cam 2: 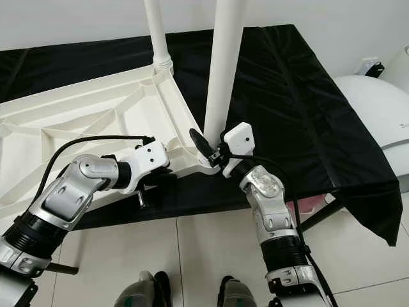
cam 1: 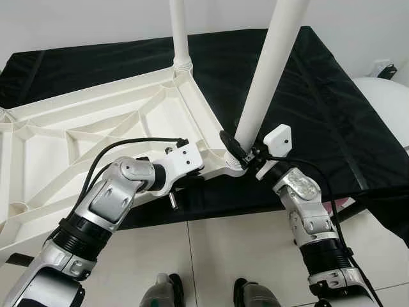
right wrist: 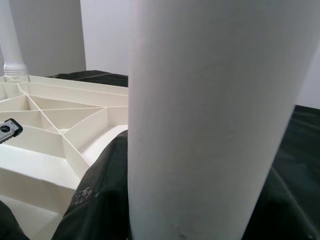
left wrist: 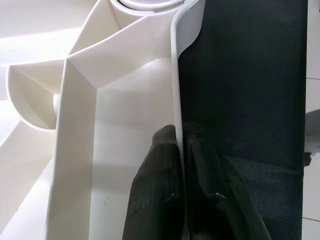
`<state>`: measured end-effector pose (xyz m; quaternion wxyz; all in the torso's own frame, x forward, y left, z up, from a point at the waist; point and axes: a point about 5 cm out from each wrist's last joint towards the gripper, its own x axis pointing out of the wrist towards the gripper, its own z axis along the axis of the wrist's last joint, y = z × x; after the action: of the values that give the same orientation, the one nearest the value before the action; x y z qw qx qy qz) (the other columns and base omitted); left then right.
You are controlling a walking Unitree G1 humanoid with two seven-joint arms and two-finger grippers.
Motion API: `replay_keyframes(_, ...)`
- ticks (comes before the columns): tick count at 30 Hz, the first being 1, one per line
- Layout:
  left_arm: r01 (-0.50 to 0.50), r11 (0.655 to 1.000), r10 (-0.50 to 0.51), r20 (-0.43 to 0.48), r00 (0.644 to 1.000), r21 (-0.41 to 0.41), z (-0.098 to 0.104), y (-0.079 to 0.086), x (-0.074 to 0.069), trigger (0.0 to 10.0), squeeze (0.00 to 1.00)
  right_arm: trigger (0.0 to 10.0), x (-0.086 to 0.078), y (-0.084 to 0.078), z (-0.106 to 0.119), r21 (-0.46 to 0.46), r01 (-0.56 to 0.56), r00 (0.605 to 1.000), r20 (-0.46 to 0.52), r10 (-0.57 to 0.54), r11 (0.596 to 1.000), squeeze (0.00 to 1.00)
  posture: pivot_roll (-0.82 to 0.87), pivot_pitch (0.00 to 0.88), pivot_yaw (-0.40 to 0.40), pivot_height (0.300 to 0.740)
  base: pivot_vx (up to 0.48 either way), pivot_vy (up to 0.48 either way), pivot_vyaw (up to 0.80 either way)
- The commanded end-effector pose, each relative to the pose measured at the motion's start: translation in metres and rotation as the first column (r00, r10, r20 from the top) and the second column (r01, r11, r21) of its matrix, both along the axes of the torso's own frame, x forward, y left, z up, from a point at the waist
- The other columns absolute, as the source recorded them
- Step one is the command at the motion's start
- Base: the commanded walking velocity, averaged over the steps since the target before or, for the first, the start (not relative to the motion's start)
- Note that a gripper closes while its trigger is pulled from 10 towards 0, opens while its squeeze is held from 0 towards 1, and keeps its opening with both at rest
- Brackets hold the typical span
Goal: Building children table
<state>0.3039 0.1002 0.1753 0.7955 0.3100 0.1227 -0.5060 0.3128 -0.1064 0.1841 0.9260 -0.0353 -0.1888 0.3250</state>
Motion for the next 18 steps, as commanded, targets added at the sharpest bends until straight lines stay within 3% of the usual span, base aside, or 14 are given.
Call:
replay_keyframes(1,-0.034,0.999,0.035,0.093,0.995,-0.005,0.0165,0.0026,0.0065,10.0,0.0,10.0,-0.0046,0.0082,-0.0147,-0.013,-0.028,0.998,-0.063,0.027,1.0,0.0,-0.11,0.173,0.051,0.74,0.0,0.0,0.0)
replay_keyframes(18,-0.031,1.0,0.031,0.095,0.995,-0.005,0.0167,0.0016,0.007,10.0,0.0,10.0,-0.0038,0.0099,-0.0136,0.029,0.072,0.996,-0.05,-0.071,0.997,0.0,-0.11,0.164,0.052,0.74,0.0,0.0,0.0)
